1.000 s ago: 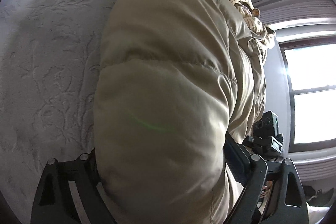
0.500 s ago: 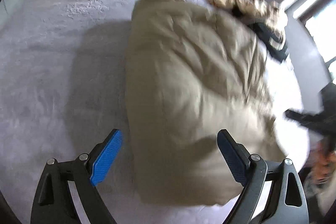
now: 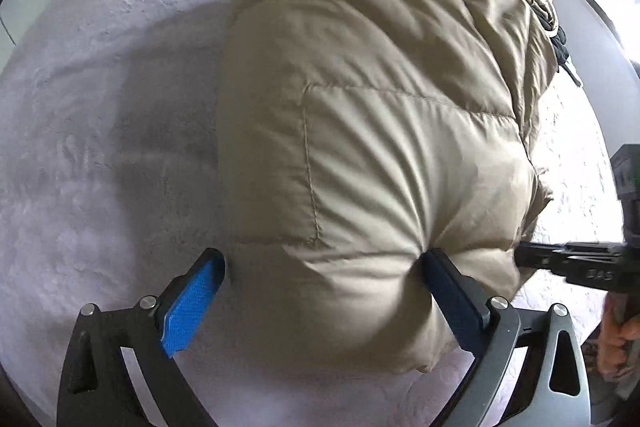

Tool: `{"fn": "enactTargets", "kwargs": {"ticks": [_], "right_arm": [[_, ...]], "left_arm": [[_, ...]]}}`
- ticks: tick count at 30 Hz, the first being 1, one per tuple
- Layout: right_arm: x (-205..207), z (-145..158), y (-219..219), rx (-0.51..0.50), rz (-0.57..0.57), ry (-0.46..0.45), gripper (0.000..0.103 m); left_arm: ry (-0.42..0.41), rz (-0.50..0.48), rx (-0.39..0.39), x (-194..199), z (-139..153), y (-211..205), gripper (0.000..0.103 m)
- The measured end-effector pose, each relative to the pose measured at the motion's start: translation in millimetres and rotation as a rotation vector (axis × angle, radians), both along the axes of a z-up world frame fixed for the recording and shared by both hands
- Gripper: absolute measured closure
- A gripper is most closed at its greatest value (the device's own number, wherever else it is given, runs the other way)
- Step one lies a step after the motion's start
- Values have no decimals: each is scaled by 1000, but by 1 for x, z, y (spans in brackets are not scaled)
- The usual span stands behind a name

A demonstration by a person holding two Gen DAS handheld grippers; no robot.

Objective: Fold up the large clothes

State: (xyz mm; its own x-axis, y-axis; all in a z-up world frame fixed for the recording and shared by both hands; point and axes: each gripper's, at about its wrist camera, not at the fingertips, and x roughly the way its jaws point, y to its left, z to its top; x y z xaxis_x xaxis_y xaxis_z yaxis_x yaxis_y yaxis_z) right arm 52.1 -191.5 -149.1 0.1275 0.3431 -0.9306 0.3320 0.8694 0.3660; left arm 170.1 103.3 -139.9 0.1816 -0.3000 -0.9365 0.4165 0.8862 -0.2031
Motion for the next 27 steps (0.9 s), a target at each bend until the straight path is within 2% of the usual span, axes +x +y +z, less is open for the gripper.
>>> {"fn": "enactTargets", "kwargs": {"ticks": [2,6,7,10,14,21,24,27], "right_arm": [[7,-7,4,-4,-7,7,92],[25,-20,19,-46,57,13,92],[39,-32,22,-47,59,17,92],[46,-40,32,-47,47,33,92],[44,-28,38,-58,52,39,92],[48,-27,41,-43,29,53,91],[50,-20,44,-43,24,52,88],[48,0,45,-50,18,26,88]], "left_arm": [[1,8,5,-1,-2,-4,2],[13,13,16,-2,-5,-6,2],[16,12,23,-2,-5,-6,2],[15,13,40,-1,-4,-11,2],[19,27,54,-3,3,-13,2],[22,33,73,-2,12,-17,2],[27,36,74,-3,17,-16,2],[18,32,72,-7,25,-14,2]]}}
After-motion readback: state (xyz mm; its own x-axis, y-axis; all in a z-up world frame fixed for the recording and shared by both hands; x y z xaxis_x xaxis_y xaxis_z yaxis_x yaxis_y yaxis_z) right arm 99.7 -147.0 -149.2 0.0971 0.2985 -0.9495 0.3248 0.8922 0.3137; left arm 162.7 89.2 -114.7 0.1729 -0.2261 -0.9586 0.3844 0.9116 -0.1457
